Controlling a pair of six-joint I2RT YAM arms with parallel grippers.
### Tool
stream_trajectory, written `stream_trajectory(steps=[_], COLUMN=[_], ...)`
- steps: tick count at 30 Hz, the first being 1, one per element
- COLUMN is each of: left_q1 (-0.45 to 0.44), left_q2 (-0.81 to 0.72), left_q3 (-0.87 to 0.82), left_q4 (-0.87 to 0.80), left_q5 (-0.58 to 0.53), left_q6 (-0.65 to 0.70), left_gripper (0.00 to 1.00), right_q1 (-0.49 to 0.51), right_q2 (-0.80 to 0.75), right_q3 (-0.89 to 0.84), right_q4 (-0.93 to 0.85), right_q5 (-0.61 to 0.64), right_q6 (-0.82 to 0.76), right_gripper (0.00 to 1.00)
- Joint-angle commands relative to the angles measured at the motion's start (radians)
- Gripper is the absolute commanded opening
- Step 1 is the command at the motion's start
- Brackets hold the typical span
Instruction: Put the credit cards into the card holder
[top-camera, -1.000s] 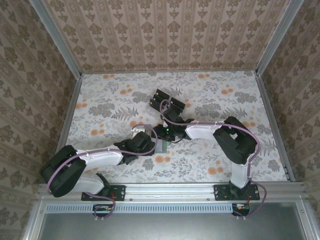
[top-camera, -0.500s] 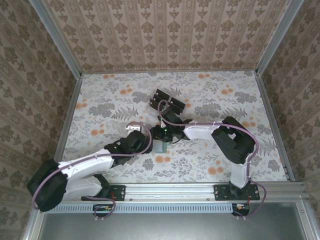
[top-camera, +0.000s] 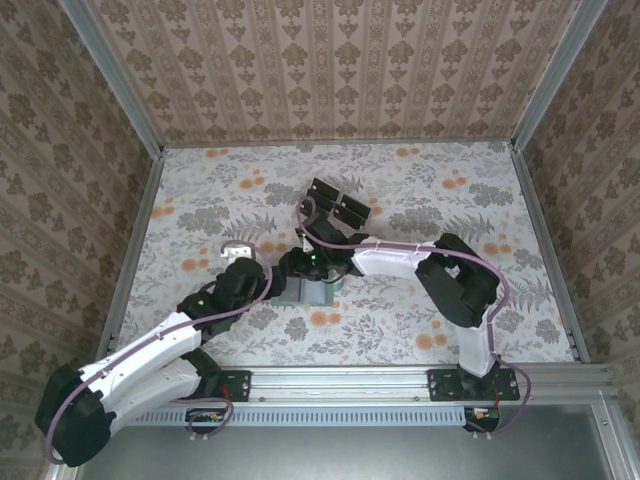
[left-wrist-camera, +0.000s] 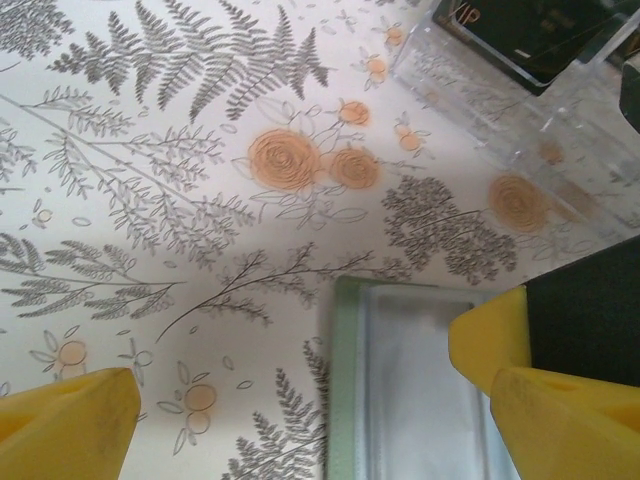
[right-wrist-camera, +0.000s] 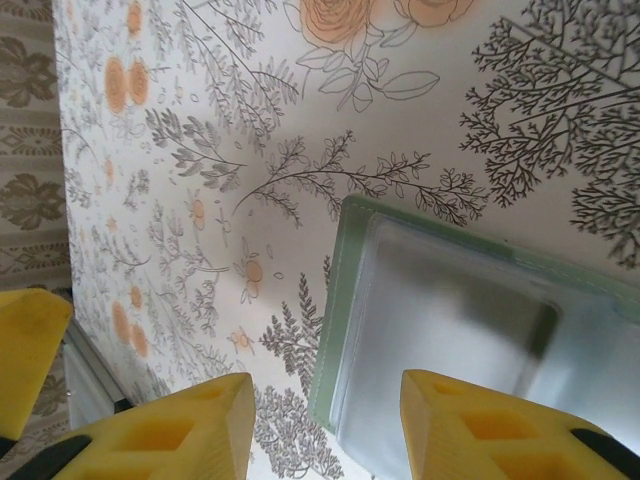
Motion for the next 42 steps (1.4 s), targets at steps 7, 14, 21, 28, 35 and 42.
stream_trajectory(steps=[7, 14, 21, 28, 35, 42], left_q1=[0.008, 0.012, 0.033, 0.086, 0.129, 0.156], left_q2=[-0.011, 0.015, 0.073, 0.175, 0.222, 0.245], left_q3=[-0.026, -0.021, 0.004, 0.069, 0.113, 0.126], left_q4=[-0.007, -0.007, -0.013, -0.038, -0.063, -0.077], left_q5=[0.027, 0.031, 0.049, 0.09, 0.104, 0.119], left_q6=[-0.019, -0.022, -0.016, 0.016, 0.033, 0.043], left_gripper=[1.0, 1.0, 1.0, 1.0, 1.0, 1.0], right_q1=[0.027, 0.0, -0.13, -0.237, -0.271, -0.271], right_q2=[0.079, -0.005, -0.172, -0.183, -0.084, 0.018], right_q3=[0.085, 0.11, 0.176, 0.33, 0.491, 0.592], right_q4=[-0.031, -0.039, -0.293, -0.575, -0.703, -0.784], right_q5=[0.002, -0.028, 0.071, 0.26, 0.318, 0.425], right_q6=[-0.009, -0.067, -0.269, -0.549, -0.749, -0.836], right_gripper=[0.44, 0.44, 0.44, 0.43, 0.4, 0.34])
